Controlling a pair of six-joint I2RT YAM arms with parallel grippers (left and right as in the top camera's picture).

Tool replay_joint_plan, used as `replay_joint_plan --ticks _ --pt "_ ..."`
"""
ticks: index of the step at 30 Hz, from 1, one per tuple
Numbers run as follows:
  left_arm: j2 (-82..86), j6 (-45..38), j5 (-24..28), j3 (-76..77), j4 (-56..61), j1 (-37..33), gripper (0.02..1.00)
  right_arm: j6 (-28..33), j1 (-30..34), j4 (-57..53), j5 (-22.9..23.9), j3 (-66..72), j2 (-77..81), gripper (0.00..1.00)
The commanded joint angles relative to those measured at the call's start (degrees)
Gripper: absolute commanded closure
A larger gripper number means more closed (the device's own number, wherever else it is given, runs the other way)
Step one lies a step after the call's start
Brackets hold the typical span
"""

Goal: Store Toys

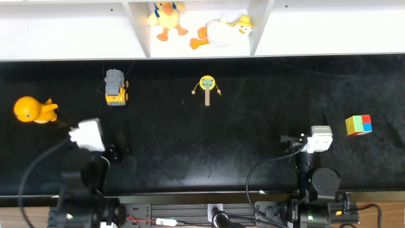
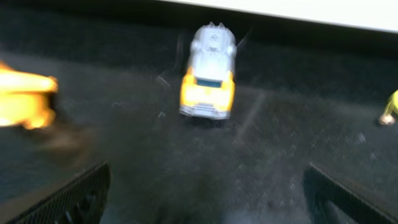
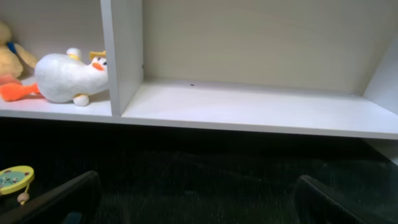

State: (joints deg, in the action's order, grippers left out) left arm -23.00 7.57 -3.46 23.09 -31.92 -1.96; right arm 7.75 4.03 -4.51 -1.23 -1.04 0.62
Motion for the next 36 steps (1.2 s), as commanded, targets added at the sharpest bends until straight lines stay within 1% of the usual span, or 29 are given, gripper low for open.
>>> replay_joint_plan --ticks 1,6,11,14,16,20,21,23,29,36 --pt "-11.93 -10.69 0.94 13.99 -4.39 -5.77 0.025 -0.24 0.13 0.24 -0.22 0.79 -0.42 0.005" --pt "-23.98 -22.73 13.64 23.06 -5.66 -16.61 0.025 -0.24 0.13 0.24 -0.22 0.79 -0.42 0.005" --pt "-32.06 -31.47 25.14 28.35 -6.43 -29.22 0.025 -0.24 0.13 0.24 -0.22 0.79 -0.42 0.005" --pt "-35.34 -35.19 29.55 31.78 -8.48 -36.96 0.025 -0.24 0.13 0.24 -0.22 0.79 -0.42 0.005" --pt "-36.54 -37.55 30.73 33.53 -9.66 -41.44 0.025 -0.24 0.13 0.24 -0.22 0.79 -0.42 0.005" --pt "-37.35 -43.06 30.75 34.64 -9.99 -48.24 0.020 -0.24 0.13 0.24 -0.22 0.79 -0.42 0.005" --pt "-37.53 -43.54 30.69 34.67 -9.99 -49.70 0.023 -0.24 0.13 0.24 -0.22 0.79 -0.42 0.005" --pt "-37.86 -43.15 32.59 34.64 -10.27 -51.60 0.023 -0.24 0.13 0.24 -0.22 0.79 -0.42 0.005" --pt "-41.88 -43.17 31.39 34.64 -10.47 -52.74 0.020 -0.24 0.13 0.24 -0.22 0.79 -0.42 0.005" --pt "-52.02 -43.17 31.28 34.64 -3.28 -52.72 0.020 -0.24 0.13 0.24 -0.22 0.79 -0.42 0.005"
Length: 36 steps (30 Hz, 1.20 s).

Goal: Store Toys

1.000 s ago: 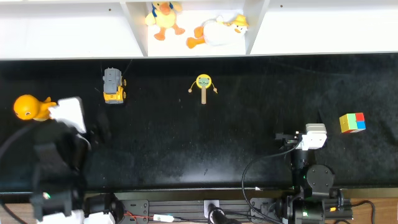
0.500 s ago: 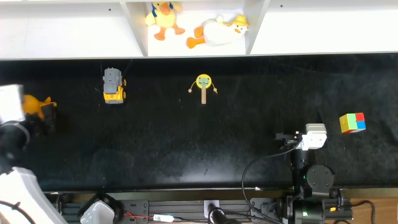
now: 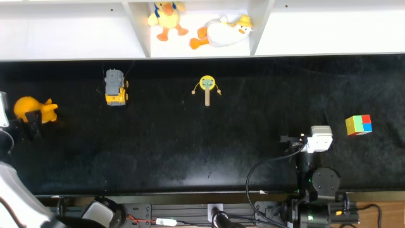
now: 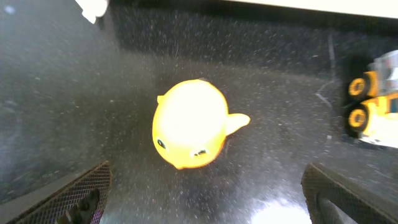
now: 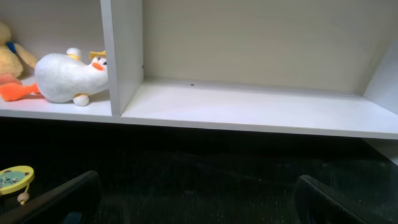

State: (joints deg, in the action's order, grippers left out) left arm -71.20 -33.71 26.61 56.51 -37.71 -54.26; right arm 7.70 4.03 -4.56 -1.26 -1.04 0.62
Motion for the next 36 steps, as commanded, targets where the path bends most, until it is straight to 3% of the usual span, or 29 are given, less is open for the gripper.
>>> replay_joint_plan --ticks 1,11,12,17,21,26,36 --pt "-5.11 -1.86 1.31 1.22 3.76 -0.31 0.020 -0.20 0.13 0.28 -0.20 0.79 -0.42 0.007" --pt "-13.53 -1.90 1.49 1.22 9.49 2.69 0.023 -0.20 0.13 0.28 -0.20 0.79 -0.42 0.005" --pt "-14.03 -1.90 1.16 1.22 9.92 3.04 0.088 -0.20 0.13 0.28 -0.20 0.76 -0.42 0.005" --pt "-14.75 -1.90 -1.29 1.22 11.10 4.55 0.601 -0.20 0.13 0.26 -0.20 0.79 -0.42 0.005" --pt "-14.45 -1.42 -1.36 1.25 10.95 4.85 0.787 -0.20 0.13 0.28 -0.20 0.79 -0.42 0.005" --pt "-11.82 4.24 -1.38 2.34 7.63 5.18 0.873 -0.20 0.13 0.28 -0.20 0.79 -0.42 0.005" --pt "-10.56 7.61 -7.72 7.30 2.64 10.19 0.847 -0.20 0.13 0.28 -0.20 0.79 -0.42 0.005"
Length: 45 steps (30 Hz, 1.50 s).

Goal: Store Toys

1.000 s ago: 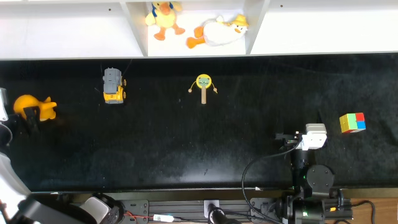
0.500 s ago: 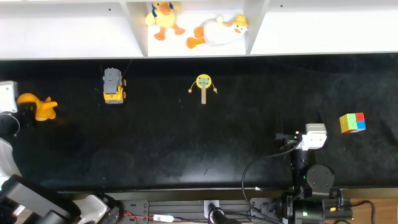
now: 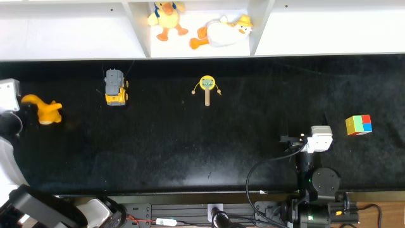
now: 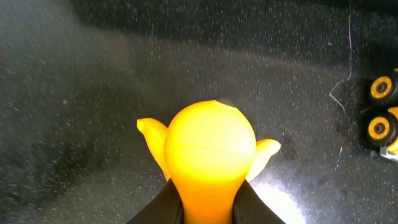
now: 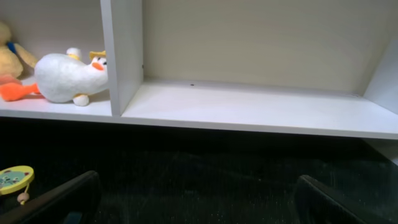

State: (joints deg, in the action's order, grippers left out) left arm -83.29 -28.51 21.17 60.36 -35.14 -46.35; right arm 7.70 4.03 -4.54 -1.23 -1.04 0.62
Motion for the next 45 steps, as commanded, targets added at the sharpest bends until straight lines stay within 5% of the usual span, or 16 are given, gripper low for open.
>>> replay_joint_plan --ticks 1,10,45 --pt "1.51 3.91 -3.30 4.11 0.35 3.08 0.847 -0.20 0.13 0.26 -0.22 0.79 -0.42 0.005" --pt "-0.50 10.54 -8.04 11.10 4.17 9.31 0.849 -0.20 0.13 0.26 -0.22 0.79 -0.42 0.005" --pt "-10.10 24.76 -10.73 15.32 21.64 18.47 0.809 -0.20 0.13 0.26 -0.22 0.79 -0.42 0.005"
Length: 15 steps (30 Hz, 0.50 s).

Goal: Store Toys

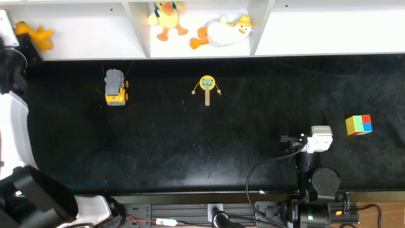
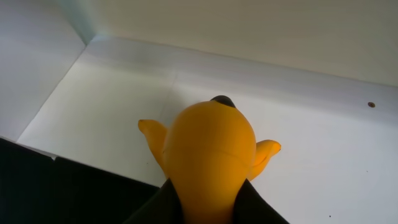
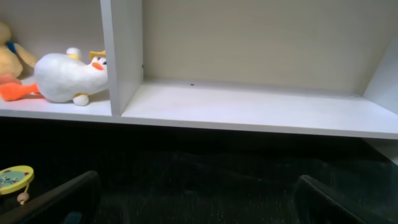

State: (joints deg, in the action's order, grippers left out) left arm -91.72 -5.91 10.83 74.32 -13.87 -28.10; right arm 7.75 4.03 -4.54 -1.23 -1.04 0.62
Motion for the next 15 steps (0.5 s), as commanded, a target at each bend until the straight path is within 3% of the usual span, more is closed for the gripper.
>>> replay_joint_plan --ticks 1,15 --pt "-2.01 2.62 -0.44 1.36 0.31 0.20 0.807 -0.24 0.13 0.26 -0.22 0.79 -0.42 0.005" --pt "-6.82 5.03 1.84 1.40 2.73 0.22 0.779 -0.24 0.13 0.26 -0.22 0.79 -0.42 0.005"
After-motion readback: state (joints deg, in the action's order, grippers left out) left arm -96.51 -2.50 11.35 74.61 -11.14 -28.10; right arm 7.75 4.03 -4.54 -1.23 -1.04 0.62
